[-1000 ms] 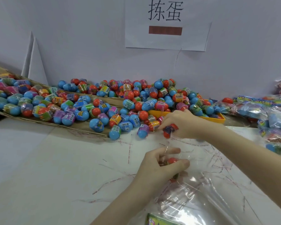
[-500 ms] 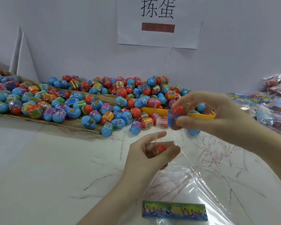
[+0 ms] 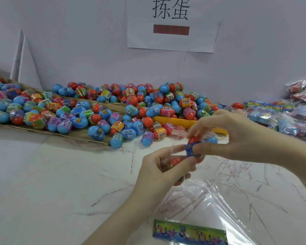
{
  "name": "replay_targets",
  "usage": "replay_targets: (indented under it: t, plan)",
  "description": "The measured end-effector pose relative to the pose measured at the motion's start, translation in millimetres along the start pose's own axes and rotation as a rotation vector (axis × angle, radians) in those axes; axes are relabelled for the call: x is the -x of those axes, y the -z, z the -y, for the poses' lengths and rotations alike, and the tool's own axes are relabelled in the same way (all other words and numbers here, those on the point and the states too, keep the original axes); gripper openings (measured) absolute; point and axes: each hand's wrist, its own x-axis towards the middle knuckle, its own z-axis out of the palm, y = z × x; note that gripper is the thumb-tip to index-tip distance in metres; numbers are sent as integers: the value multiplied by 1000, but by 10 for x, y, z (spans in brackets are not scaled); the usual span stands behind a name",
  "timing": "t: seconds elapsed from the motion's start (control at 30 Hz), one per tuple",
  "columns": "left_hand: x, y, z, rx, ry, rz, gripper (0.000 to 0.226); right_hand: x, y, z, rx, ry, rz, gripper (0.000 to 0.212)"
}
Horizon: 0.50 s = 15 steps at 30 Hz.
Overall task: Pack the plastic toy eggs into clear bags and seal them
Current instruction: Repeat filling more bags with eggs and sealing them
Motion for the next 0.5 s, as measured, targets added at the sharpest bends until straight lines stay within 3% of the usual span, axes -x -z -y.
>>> replay_targets:
  t: [0.13, 0.27, 0.5]
  plan:
    - [-12, 26, 2, 14, 31, -10, 46, -6, -7, -58, -14, -33, 106, 44]
    - [-16, 31, -11, 51, 48, -9, 46, 13, -74, -70, -13, -28, 170, 56]
    - [-22, 37, 5, 42, 102, 1, 44, 31, -105, -55, -35, -19, 206, 43]
